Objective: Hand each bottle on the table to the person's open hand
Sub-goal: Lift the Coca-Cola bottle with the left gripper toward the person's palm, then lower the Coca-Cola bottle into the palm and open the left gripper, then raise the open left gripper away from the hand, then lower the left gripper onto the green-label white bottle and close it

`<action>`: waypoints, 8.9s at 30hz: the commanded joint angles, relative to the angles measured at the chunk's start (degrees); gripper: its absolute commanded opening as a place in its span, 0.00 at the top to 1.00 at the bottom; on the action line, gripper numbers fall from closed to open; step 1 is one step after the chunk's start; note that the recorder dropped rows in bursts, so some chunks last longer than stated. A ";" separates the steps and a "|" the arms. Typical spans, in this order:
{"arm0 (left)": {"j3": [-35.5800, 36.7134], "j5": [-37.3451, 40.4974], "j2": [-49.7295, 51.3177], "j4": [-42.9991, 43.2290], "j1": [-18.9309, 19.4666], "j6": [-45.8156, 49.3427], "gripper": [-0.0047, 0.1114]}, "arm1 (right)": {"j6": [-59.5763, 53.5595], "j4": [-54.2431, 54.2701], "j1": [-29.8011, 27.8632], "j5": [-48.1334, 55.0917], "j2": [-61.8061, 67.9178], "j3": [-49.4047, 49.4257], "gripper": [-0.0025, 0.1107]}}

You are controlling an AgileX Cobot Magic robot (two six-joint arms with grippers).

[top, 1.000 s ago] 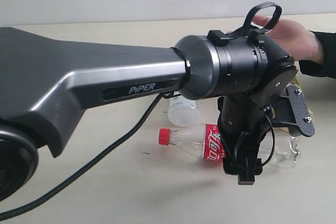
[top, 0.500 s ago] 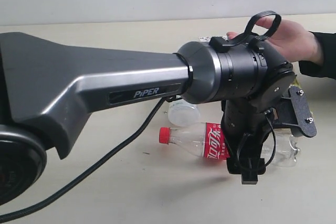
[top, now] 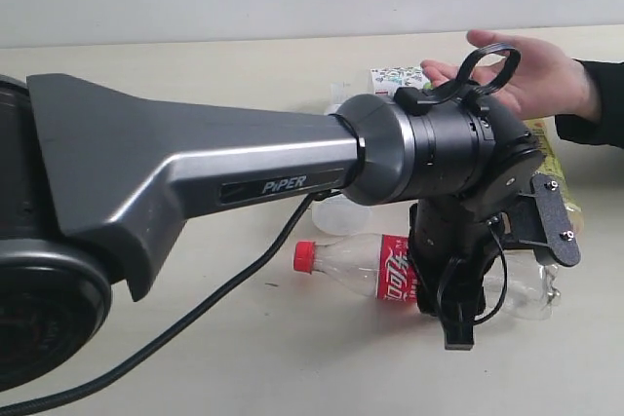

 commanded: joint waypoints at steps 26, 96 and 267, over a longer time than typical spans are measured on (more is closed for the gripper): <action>-9.25 8.89 -11.41 5.57 -0.22 -43.55 0.96 | -0.08 0.00 -0.25 -0.42 -0.23 0.24 0.98; -30.92 -18.42 11.04 -37.99 19.39 -72.24 0.60 | -0.08 0.00 -0.25 -0.42 -0.23 0.24 0.98; -3.65 5.55 1.88 15.35 14.92 -73.41 0.75 | -0.08 0.62 -0.25 -0.32 -0.23 0.24 0.98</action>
